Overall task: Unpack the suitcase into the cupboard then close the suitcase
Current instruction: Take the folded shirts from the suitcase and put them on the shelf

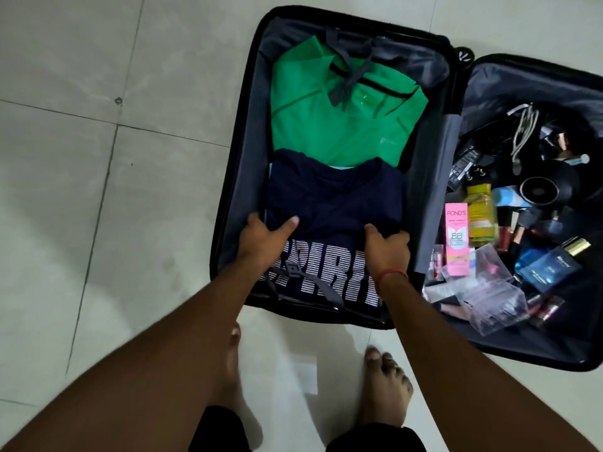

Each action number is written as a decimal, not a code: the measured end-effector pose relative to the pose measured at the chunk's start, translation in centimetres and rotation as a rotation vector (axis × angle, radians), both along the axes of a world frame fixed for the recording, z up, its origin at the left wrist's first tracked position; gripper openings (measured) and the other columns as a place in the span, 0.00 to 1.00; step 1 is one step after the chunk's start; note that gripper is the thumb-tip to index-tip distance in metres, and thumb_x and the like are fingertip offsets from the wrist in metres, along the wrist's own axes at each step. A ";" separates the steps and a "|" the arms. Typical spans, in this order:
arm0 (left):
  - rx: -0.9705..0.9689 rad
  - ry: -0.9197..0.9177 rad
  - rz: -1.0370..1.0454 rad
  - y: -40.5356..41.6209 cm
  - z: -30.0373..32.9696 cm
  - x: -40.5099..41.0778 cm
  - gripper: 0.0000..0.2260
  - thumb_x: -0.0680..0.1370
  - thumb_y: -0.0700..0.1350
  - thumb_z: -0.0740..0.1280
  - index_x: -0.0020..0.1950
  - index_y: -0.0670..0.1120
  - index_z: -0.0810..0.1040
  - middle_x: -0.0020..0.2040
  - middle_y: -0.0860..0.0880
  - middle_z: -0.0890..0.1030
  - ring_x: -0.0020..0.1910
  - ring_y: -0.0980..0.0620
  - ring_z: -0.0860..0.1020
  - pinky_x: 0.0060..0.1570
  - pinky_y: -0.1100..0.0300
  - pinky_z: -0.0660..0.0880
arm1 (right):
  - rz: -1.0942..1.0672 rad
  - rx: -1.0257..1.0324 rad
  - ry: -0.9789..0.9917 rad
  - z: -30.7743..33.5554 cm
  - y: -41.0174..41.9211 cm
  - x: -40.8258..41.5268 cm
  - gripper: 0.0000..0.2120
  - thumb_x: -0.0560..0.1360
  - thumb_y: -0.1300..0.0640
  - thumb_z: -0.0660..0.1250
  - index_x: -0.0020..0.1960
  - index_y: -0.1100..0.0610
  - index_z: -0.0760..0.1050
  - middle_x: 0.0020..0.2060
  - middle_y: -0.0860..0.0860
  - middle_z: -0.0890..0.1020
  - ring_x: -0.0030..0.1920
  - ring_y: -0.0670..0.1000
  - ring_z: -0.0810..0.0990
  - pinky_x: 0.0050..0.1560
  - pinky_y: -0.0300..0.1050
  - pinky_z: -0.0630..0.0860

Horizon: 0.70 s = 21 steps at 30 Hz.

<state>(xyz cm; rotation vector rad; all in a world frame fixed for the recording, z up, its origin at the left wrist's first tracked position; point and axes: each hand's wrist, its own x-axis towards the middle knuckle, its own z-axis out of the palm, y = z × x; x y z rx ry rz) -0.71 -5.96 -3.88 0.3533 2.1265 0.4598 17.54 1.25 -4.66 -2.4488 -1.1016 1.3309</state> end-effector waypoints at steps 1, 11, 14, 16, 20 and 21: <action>-0.022 -0.062 0.025 0.7 -0.5 -0.1 0.35 0.71 0.58 0.73 0.70 0.40 0.67 0.67 0.42 0.75 0.63 0.42 0.75 0.57 0.57 0.70 | -0.022 -0.012 0.037 -0.4 0.2 0.2 0.30 0.74 0.50 0.70 0.68 0.66 0.65 0.64 0.62 0.75 0.63 0.63 0.74 0.64 0.51 0.71; 0.173 -0.483 0.286 1.3 -1.6 -1.5 0.18 0.71 0.41 0.75 0.60 0.44 0.80 0.55 0.46 0.83 0.50 0.48 0.83 0.51 0.54 0.80 | -0.204 -0.085 0.495 -0.9 0.6 1.7 0.20 0.69 0.57 0.75 0.58 0.61 0.77 0.52 0.56 0.83 0.51 0.57 0.83 0.56 0.55 0.79; 0.239 -0.620 0.363 0.9 -1.2 -1.1 0.17 0.74 0.39 0.72 0.62 0.44 0.78 0.57 0.44 0.83 0.53 0.45 0.82 0.55 0.49 0.78 | -0.307 -0.087 0.617 -0.4 0.5 1.6 0.16 0.70 0.61 0.74 0.57 0.61 0.78 0.52 0.58 0.84 0.50 0.57 0.84 0.51 0.53 0.81; 0.253 -0.707 0.335 0.8 -1.1 -1.0 0.20 0.74 0.40 0.72 0.66 0.45 0.75 0.60 0.45 0.81 0.57 0.45 0.81 0.58 0.48 0.77 | -0.354 -0.136 0.755 0.0 0.4 1.6 0.18 0.72 0.63 0.72 0.61 0.61 0.77 0.54 0.59 0.83 0.52 0.59 0.83 0.50 0.54 0.81; 0.166 -0.568 0.039 1.4 -1.1 -1.1 0.33 0.72 0.38 0.74 0.74 0.48 0.65 0.66 0.50 0.76 0.62 0.50 0.76 0.65 0.51 0.71 | -0.210 -0.165 0.821 0.1 0.4 2.1 0.26 0.71 0.68 0.70 0.68 0.58 0.70 0.58 0.58 0.81 0.55 0.59 0.82 0.55 0.57 0.79; 0.157 -0.519 -0.002 1.7 -0.8 -1.2 0.33 0.73 0.37 0.74 0.75 0.47 0.64 0.67 0.49 0.75 0.62 0.50 0.75 0.65 0.52 0.71 | -0.155 -0.157 0.796 0.4 0.5 2.1 0.28 0.70 0.69 0.71 0.69 0.57 0.69 0.59 0.57 0.81 0.55 0.58 0.82 0.54 0.56 0.80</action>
